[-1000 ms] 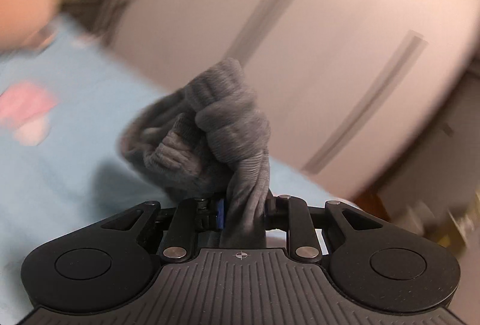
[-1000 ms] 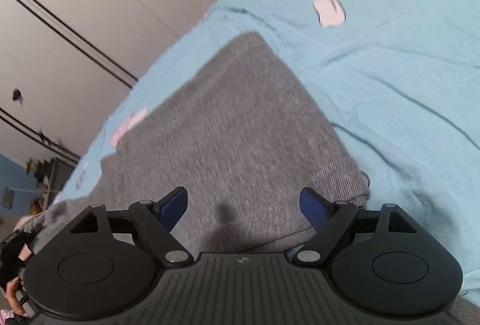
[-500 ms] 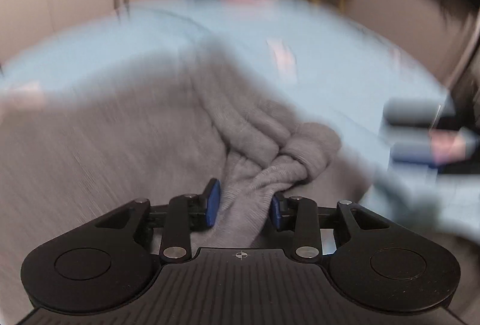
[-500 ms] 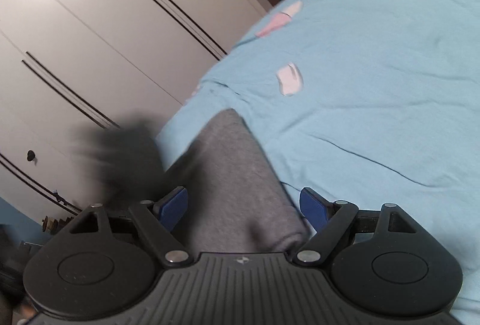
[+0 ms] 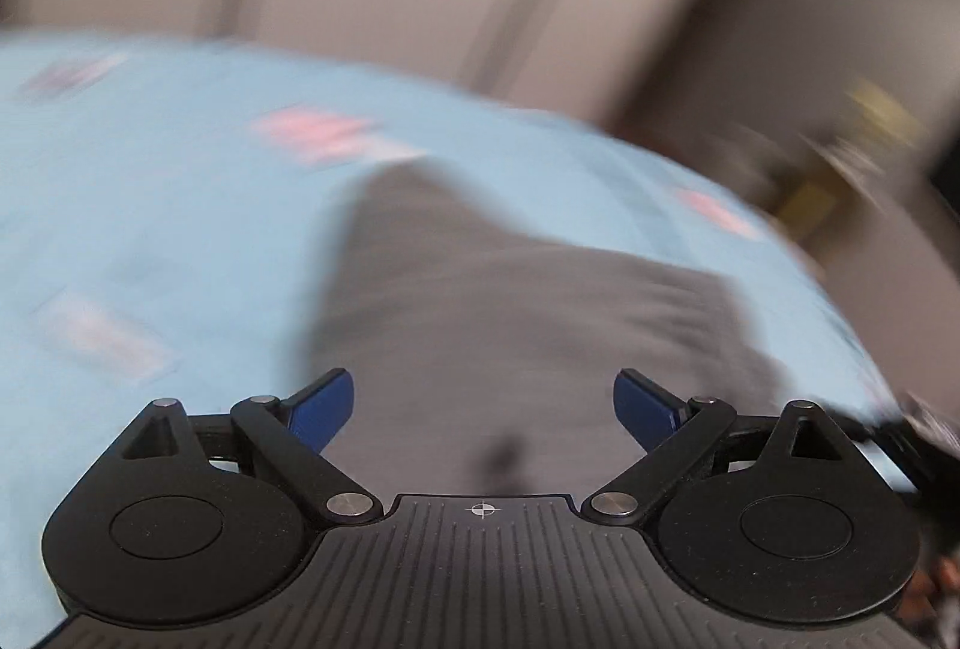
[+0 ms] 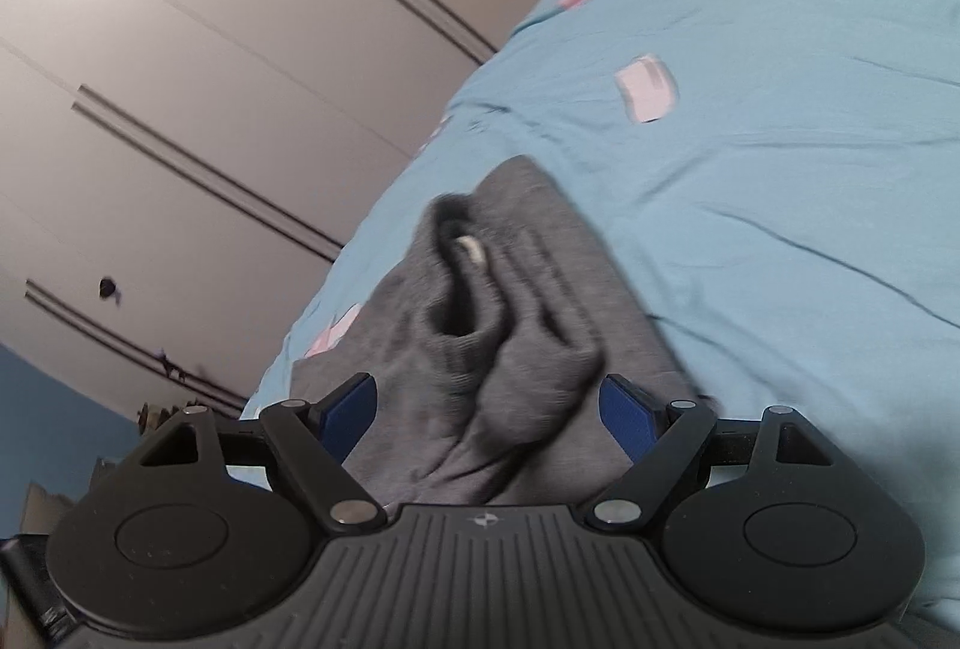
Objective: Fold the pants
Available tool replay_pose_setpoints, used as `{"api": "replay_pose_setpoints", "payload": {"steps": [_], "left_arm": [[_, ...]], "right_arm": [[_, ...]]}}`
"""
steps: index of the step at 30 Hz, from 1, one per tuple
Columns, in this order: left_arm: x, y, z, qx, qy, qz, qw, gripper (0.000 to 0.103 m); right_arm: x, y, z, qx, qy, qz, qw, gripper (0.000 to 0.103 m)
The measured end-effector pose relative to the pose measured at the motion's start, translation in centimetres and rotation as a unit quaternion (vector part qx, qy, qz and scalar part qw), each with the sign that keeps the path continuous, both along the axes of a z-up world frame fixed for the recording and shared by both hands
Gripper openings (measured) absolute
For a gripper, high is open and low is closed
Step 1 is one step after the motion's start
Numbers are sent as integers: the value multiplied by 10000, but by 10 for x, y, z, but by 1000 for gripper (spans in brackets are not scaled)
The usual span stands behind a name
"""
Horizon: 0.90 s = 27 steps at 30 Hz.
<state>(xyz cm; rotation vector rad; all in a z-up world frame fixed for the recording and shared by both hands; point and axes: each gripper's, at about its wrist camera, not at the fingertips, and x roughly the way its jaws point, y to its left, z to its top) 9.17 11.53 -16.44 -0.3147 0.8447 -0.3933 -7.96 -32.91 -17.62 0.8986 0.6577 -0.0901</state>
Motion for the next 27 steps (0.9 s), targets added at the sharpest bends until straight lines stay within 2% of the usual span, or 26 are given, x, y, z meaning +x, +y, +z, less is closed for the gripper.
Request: {"api": "replay_pose_setpoints", "payload": {"steps": [1,2,4,6,8,13,20,21,22,25,27], "left_arm": [[2,15,-10,-4,138,378,9992,97],[4,27,-18,66,333,780,9964,96],[10,46,-30,190,736,1434,9867,92],[14,56,-30,256,858,1666,9819,91],[12,55,-26,365,740,1614,9834,92],[-3,35,-22,662,562,1340,9872,94],[8,40,-34,434,840,1358,9862,94],[9,40,-35,414,874,1362,9860,94],[9,41,-35,403,889,1365,9858,94],[8,46,-35,320,926,1378,9856,94],[6,49,-33,230,929,1414,9853,94]], "right_arm": [[3,4,1,-93,100,6,9999,58],[4,8,2,-174,174,34,9997,49],[5,16,7,-410,237,-49,9989,44],[3,21,15,-529,230,-111,9983,44],[1,27,24,-623,60,-137,9979,44],[22,40,19,-906,282,-188,9953,44],[51,52,1,-1060,342,-405,9930,46],[52,52,-1,-1047,357,-471,9927,43],[53,51,-3,-1072,379,-532,9921,33],[50,50,-1,-1160,388,-505,9912,27],[40,52,13,-1089,116,-537,9925,24]]}}
